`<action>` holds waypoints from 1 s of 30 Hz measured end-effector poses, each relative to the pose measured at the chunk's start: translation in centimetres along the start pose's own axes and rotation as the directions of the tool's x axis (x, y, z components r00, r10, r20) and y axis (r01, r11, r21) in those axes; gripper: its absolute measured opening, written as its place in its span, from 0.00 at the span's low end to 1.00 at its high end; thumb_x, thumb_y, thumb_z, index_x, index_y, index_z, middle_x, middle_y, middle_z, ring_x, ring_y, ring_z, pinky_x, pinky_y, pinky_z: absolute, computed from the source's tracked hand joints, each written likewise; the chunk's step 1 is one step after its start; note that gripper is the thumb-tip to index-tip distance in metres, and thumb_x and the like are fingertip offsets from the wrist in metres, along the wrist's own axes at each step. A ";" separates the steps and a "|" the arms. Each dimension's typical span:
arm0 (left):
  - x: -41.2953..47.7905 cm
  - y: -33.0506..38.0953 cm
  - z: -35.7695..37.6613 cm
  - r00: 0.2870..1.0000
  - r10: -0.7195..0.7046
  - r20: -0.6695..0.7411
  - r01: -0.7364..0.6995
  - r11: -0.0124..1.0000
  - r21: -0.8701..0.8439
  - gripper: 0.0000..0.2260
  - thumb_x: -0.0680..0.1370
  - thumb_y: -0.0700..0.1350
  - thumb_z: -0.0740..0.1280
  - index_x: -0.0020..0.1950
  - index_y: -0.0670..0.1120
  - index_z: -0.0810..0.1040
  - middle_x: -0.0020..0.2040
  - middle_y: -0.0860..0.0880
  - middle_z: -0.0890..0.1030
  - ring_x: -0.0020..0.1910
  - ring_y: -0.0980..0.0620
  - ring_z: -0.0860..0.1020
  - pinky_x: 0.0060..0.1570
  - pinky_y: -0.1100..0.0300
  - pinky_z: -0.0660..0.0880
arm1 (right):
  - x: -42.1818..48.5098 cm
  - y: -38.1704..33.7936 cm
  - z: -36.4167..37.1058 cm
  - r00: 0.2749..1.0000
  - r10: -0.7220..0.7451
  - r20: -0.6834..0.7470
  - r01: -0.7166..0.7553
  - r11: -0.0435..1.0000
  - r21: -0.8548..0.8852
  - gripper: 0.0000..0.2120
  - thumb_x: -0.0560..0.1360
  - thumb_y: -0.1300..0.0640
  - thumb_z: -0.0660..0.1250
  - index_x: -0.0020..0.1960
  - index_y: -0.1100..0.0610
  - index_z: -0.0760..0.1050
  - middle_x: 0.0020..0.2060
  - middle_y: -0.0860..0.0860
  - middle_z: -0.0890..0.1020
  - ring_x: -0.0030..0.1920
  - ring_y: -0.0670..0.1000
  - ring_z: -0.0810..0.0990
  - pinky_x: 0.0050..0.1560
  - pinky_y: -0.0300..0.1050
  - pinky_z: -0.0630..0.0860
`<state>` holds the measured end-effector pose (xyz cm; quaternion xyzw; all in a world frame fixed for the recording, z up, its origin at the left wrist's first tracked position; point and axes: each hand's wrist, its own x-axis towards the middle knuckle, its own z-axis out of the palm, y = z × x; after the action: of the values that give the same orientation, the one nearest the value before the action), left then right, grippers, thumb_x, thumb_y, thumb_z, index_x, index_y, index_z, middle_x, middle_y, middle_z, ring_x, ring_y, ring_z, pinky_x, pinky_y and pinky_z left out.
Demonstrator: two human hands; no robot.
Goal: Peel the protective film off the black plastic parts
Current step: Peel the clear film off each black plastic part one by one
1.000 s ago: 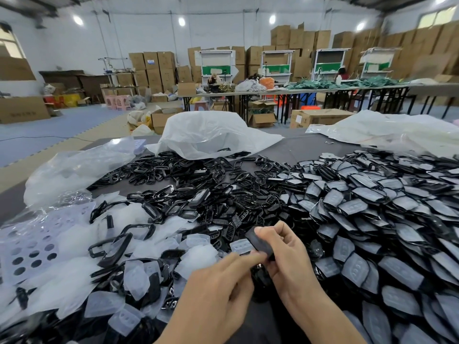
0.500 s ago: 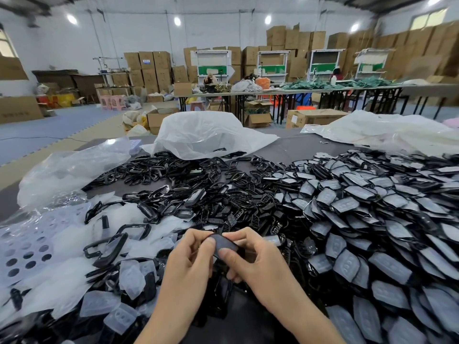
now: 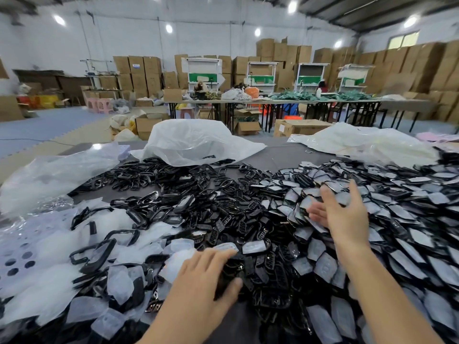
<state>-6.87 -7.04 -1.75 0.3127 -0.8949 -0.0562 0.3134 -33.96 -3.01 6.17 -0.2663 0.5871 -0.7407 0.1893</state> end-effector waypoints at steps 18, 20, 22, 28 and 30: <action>0.7 -3.2 -0.9 0.898 -0.405 -0.169 0.383 0.912 -0.149 0.03 0.79 0.51 0.66 0.47 0.59 0.73 0.39 0.61 0.81 0.40 0.62 0.79 0.39 0.63 0.74 | -9.5 8.9 7.7 0.689 -0.105 0.717 0.706 0.319 -0.632 0.17 0.83 0.44 0.55 0.70 0.45 0.71 0.64 0.42 0.76 0.67 0.47 0.70 0.70 0.41 0.63; 1.0 -3.7 -1.3 0.803 -0.561 -0.200 0.447 0.790 -0.420 0.03 0.80 0.51 0.64 0.47 0.59 0.74 0.41 0.62 0.82 0.41 0.63 0.80 0.41 0.63 0.73 | -9.6 8.5 7.8 0.712 -0.121 0.692 0.683 0.348 -0.642 0.19 0.83 0.44 0.55 0.72 0.46 0.68 0.65 0.42 0.74 0.67 0.47 0.70 0.70 0.41 0.63; 1.5 -4.1 -2.3 0.695 -0.680 -0.231 0.429 0.651 -0.626 0.05 0.81 0.48 0.64 0.47 0.56 0.76 0.43 0.60 0.84 0.42 0.62 0.81 0.45 0.60 0.74 | -9.8 7.6 8.0 0.738 -0.184 0.649 0.656 0.418 -0.628 0.20 0.84 0.45 0.55 0.74 0.47 0.66 0.67 0.43 0.74 0.66 0.46 0.70 0.70 0.40 0.63; 1.5 -5.9 -4.1 0.493 -0.793 -0.359 0.364 0.563 -0.742 0.06 0.82 0.48 0.63 0.48 0.56 0.77 0.42 0.62 0.82 0.36 0.64 0.79 0.42 0.58 0.74 | -12.7 6.5 11.2 0.522 0.004 0.853 0.745 0.484 -0.459 0.27 0.79 0.36 0.58 0.75 0.44 0.63 0.70 0.43 0.69 0.69 0.48 0.66 0.71 0.47 0.63; 1.6 -5.9 -4.0 0.501 -0.787 -0.359 0.363 0.568 -0.739 0.06 0.82 0.48 0.63 0.48 0.57 0.78 0.41 0.58 0.83 0.36 0.63 0.79 0.42 0.58 0.75 | -13.7 7.6 11.9 0.487 0.051 0.872 0.807 0.356 -0.472 0.28 0.79 0.36 0.56 0.76 0.44 0.62 0.72 0.45 0.66 0.71 0.51 0.64 0.70 0.50 0.61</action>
<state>-2.34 -12.29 0.56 0.4961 -0.4888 -0.3160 0.6443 -16.10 -5.82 -1.58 -0.7575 0.6298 -0.1637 0.0526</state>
